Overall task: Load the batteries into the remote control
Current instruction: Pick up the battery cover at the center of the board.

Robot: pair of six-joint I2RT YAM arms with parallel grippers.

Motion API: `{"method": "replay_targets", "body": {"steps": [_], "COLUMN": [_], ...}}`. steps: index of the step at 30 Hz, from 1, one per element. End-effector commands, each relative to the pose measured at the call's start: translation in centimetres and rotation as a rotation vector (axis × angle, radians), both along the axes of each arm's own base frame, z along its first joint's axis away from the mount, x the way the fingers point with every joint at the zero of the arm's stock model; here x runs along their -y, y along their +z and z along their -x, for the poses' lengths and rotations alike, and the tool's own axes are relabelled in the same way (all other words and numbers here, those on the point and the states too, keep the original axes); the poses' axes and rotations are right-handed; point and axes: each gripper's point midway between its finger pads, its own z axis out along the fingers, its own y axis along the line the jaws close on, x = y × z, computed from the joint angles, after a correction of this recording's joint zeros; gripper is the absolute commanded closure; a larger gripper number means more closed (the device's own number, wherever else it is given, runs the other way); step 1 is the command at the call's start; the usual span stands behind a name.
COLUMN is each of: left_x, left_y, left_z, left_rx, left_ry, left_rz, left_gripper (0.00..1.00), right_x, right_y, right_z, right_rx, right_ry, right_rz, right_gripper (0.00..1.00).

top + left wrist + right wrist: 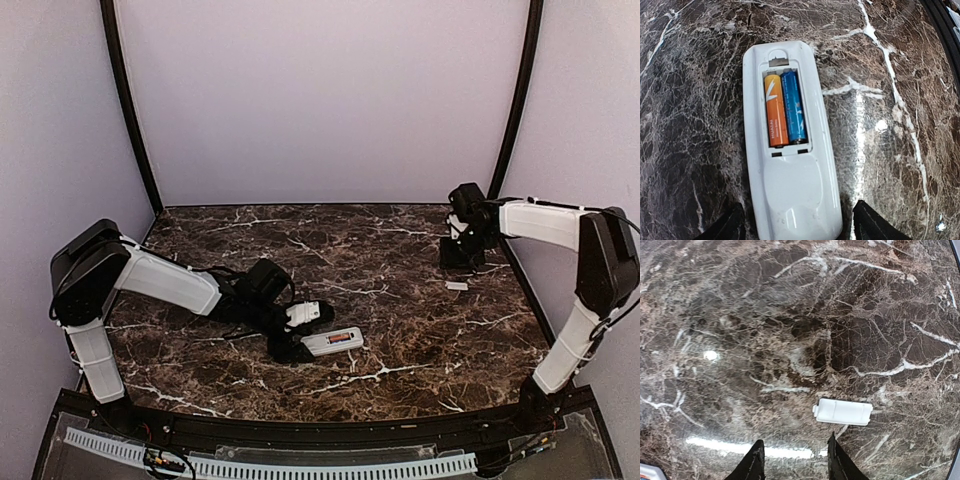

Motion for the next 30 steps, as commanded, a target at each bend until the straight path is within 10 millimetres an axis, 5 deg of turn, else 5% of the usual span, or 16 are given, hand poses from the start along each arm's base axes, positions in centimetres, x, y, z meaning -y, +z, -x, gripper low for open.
{"method": "replay_targets", "body": {"steps": [1,12,16,30], "left_x": [-0.8,-0.1,0.0,-0.2], "left_y": [0.6,4.2,4.6,4.5], "left_z": [0.6,0.4,0.3,0.2], "left_rx": [-0.006,0.019,0.025,0.035], "left_ry": [-0.001,0.008,0.009,0.01], "left_rz": [-0.035,0.044,0.051,0.039], "left_gripper": [0.23,0.17,0.17,0.17], "right_x": [1.5,1.8,1.9,2.0], "right_y": [-2.0,-6.1,-6.7,-7.7], "right_z": [-1.2,-1.7,-1.7,-1.1], "right_rx": [-0.044,-0.136,-0.148,-0.18], "right_ry": [0.007,0.015,0.017,0.025], "right_rz": [0.053,0.069,0.078,0.085], "right_gripper": [0.6,0.69,0.79,0.87]}}
